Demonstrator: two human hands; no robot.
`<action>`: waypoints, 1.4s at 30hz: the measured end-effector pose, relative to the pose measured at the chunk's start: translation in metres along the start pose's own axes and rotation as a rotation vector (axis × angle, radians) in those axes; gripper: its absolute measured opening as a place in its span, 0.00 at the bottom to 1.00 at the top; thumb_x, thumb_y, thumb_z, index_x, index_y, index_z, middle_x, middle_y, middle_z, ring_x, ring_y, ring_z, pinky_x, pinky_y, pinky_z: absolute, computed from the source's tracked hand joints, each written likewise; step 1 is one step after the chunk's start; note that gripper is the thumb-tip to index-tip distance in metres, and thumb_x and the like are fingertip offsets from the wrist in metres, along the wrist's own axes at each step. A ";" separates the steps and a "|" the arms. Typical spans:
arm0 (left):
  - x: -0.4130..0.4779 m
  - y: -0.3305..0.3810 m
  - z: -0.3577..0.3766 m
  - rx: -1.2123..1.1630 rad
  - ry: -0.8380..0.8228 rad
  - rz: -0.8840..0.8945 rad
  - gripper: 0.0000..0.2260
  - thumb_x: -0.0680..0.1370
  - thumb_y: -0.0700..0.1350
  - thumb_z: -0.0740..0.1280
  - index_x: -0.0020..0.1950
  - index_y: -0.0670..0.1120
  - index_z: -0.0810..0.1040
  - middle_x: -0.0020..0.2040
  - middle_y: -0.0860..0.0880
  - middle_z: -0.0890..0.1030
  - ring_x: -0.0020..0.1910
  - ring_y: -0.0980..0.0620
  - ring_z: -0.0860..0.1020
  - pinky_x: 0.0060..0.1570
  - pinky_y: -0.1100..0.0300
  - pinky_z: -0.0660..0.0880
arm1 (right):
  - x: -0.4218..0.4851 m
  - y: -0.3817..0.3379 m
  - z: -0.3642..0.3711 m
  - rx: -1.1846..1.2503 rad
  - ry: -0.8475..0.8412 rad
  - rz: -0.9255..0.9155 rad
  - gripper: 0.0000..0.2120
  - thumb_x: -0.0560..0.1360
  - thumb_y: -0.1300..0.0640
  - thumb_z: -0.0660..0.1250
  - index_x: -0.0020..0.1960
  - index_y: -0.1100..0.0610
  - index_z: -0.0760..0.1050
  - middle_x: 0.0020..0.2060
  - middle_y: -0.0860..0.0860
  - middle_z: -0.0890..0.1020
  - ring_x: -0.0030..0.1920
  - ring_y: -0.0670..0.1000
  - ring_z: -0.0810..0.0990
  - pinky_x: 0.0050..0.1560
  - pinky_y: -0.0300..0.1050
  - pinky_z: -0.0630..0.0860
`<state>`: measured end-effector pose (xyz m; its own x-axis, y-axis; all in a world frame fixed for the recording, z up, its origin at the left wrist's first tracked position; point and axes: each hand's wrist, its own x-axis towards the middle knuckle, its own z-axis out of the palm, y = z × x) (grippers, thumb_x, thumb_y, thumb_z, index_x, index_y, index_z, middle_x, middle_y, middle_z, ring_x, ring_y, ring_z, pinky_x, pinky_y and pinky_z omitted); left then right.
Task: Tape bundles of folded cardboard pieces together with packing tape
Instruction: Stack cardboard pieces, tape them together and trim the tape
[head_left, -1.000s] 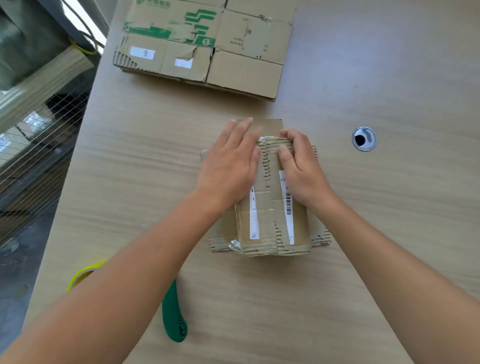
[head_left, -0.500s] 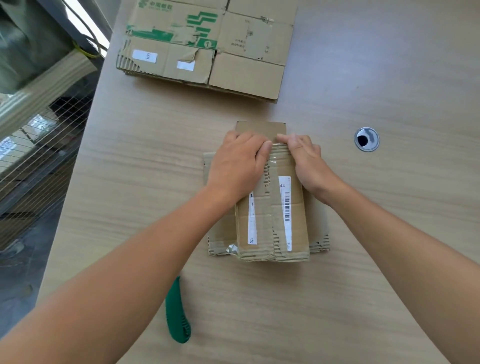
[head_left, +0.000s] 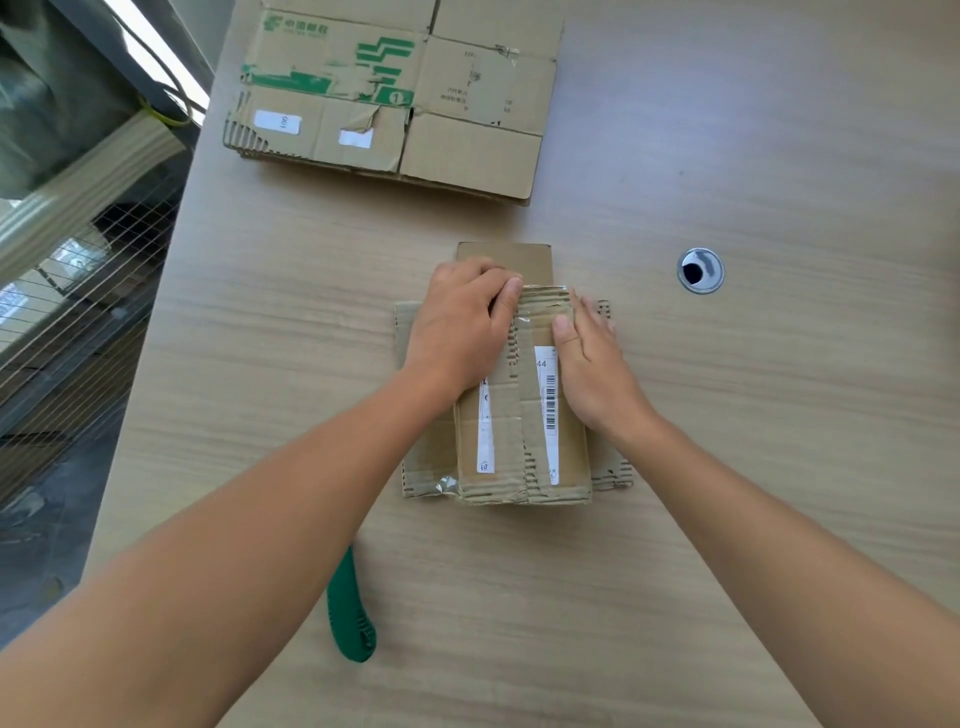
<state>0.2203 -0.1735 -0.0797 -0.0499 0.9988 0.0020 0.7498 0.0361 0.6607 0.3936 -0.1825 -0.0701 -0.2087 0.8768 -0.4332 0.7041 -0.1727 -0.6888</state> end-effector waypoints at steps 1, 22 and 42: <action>0.001 0.001 -0.002 -0.007 -0.021 0.004 0.15 0.85 0.50 0.59 0.62 0.48 0.83 0.61 0.50 0.80 0.63 0.47 0.72 0.67 0.58 0.64 | 0.000 -0.005 -0.005 -0.029 0.004 -0.024 0.24 0.87 0.49 0.48 0.81 0.54 0.61 0.80 0.50 0.64 0.81 0.49 0.56 0.81 0.51 0.49; -0.161 0.012 0.035 -1.174 0.048 -0.226 0.32 0.85 0.56 0.56 0.82 0.40 0.49 0.82 0.42 0.55 0.81 0.44 0.54 0.79 0.38 0.49 | -0.033 0.010 0.030 0.434 0.084 -0.099 0.33 0.82 0.50 0.61 0.83 0.53 0.50 0.80 0.48 0.61 0.79 0.44 0.60 0.80 0.51 0.57; -0.099 0.079 -0.083 -0.984 0.199 -0.220 0.17 0.81 0.57 0.62 0.66 0.49 0.73 0.61 0.52 0.81 0.62 0.52 0.79 0.60 0.55 0.75 | -0.087 -0.075 -0.079 0.856 0.169 -0.229 0.13 0.75 0.47 0.66 0.57 0.51 0.72 0.55 0.46 0.81 0.55 0.47 0.80 0.56 0.43 0.75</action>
<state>0.2296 -0.2721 0.0347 -0.2966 0.9463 -0.1285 -0.1581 0.0840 0.9838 0.4128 -0.2109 0.0651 -0.1316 0.9734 -0.1875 -0.1030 -0.2016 -0.9740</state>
